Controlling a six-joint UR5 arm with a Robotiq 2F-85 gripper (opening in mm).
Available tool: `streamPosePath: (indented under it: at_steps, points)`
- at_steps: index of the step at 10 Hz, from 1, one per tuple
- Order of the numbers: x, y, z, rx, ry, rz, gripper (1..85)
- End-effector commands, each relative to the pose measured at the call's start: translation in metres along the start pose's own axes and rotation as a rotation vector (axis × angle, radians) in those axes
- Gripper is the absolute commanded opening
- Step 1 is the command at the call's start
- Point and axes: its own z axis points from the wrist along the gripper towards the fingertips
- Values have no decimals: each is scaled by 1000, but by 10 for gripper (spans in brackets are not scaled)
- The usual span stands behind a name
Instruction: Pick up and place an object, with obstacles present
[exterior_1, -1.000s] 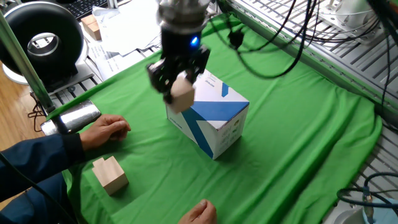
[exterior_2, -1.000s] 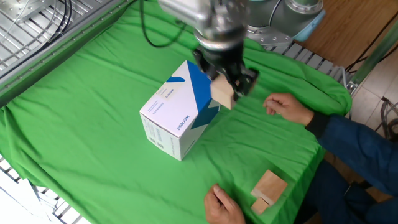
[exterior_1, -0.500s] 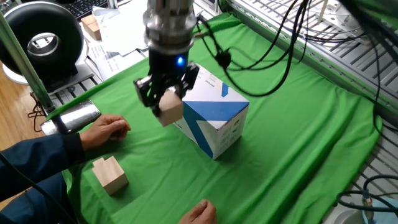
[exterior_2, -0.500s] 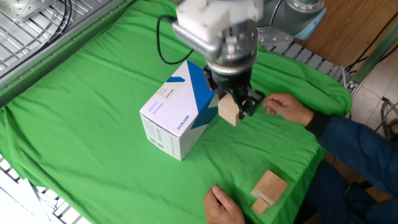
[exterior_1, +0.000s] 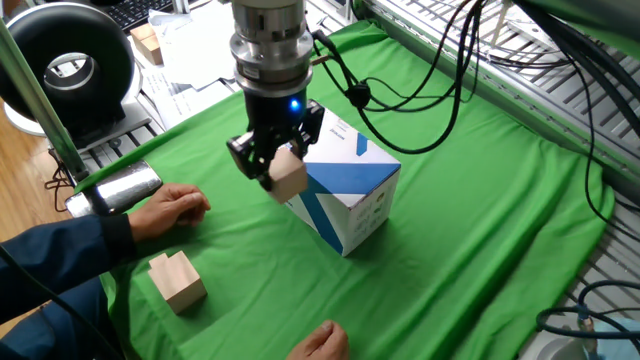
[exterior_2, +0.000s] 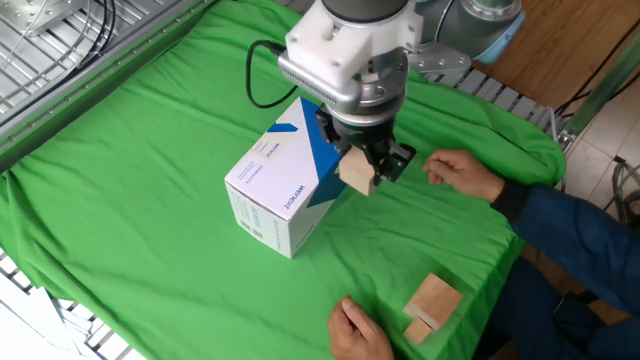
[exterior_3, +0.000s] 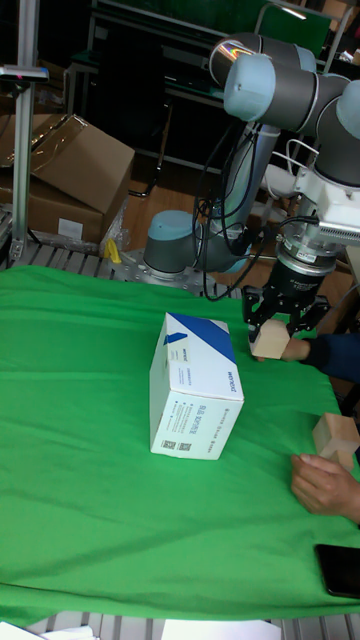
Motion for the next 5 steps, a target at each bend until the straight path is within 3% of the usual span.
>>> streamPosePath:
  at_steps: [1,2,4,5]
  points:
    - [1,18,-1,-71,7,-18,13]
    - [4,28,-2,-111,20,16,13]
    - [2,38,0,-122,12,74,13]
    - [1,61,12,-132,2,106,13]
